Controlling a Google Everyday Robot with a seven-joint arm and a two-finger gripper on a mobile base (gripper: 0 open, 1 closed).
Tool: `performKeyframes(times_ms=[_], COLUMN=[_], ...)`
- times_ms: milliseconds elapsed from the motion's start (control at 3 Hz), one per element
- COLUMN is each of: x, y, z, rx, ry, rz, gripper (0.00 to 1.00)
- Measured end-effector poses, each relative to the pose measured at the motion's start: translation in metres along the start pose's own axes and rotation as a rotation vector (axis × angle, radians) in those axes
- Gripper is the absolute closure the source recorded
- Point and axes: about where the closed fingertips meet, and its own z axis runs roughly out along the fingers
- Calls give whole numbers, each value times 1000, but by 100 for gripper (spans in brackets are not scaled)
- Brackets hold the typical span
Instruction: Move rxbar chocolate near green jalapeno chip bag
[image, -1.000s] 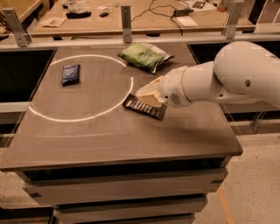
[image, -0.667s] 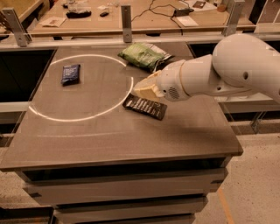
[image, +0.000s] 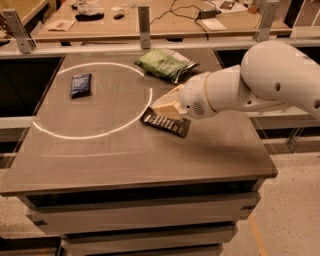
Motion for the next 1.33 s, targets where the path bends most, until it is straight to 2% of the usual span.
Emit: performKeyframes(times_ms=[333, 667, 1333], x=[10, 18, 36], y=[0, -2, 2], z=[4, 5, 11], rx=[-3, -2, -14], ry=[14, 23, 47], rz=[20, 34, 60], gripper=[13, 0, 0])
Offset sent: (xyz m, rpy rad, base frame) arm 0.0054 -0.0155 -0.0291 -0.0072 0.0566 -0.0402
